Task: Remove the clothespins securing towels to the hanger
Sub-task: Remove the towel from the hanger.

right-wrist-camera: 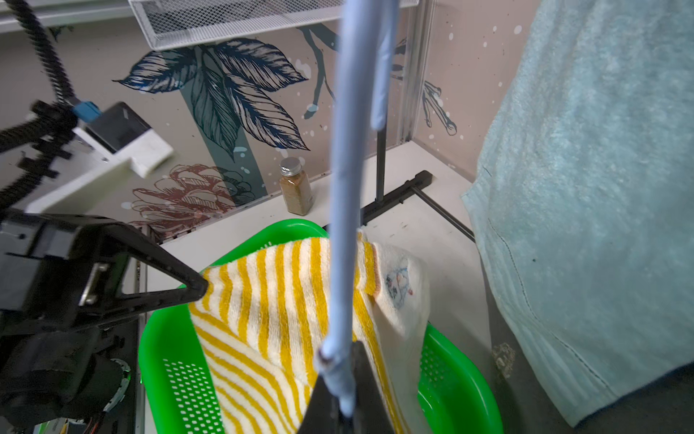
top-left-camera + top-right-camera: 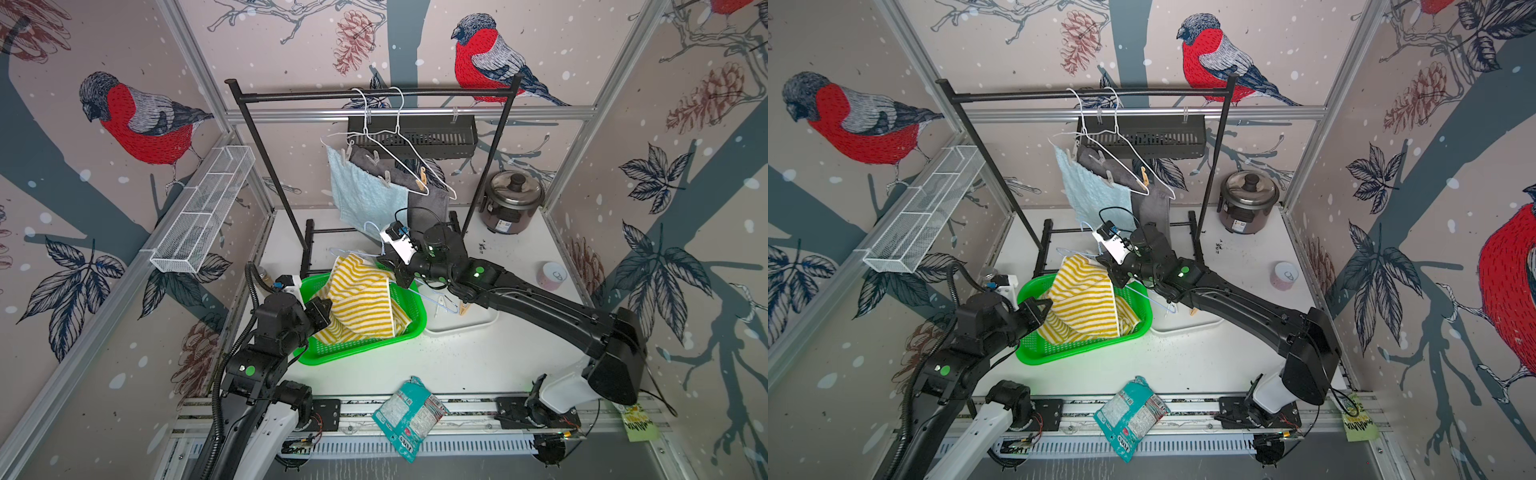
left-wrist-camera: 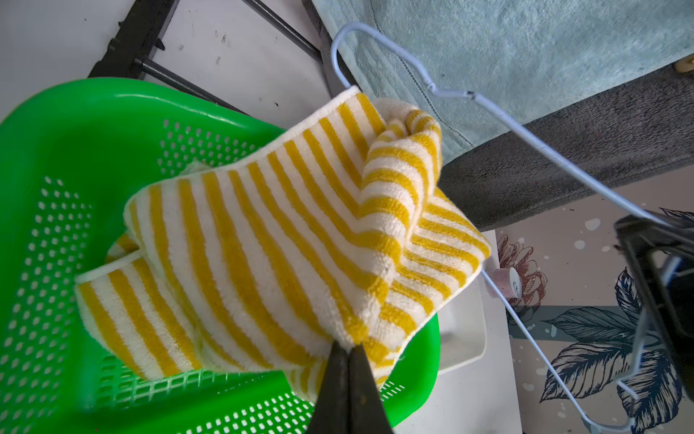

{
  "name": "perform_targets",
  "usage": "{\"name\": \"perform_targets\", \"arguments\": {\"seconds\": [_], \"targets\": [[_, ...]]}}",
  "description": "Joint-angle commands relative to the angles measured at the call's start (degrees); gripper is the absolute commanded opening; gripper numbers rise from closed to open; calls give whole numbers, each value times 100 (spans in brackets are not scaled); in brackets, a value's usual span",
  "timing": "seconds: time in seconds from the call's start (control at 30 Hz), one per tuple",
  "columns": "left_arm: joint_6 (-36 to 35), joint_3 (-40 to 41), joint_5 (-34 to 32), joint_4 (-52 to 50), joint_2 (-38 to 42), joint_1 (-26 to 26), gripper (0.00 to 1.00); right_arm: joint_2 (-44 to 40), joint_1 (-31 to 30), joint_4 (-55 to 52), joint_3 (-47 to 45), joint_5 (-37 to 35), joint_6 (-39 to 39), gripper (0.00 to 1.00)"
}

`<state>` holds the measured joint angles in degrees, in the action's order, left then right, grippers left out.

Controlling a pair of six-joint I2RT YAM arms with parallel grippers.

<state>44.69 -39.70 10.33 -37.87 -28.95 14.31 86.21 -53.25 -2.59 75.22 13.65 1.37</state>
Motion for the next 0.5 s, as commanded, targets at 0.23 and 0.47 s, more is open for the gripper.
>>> {"name": "perform_targets", "arguments": {"seconds": [0.23,0.47], "targets": [[148,854,180,327,34,1,0,-530,13,541,-304,507,140,0],[225,1169,165,682,-46,-6,0,-616,8,482,-382,533,162,0]]}}
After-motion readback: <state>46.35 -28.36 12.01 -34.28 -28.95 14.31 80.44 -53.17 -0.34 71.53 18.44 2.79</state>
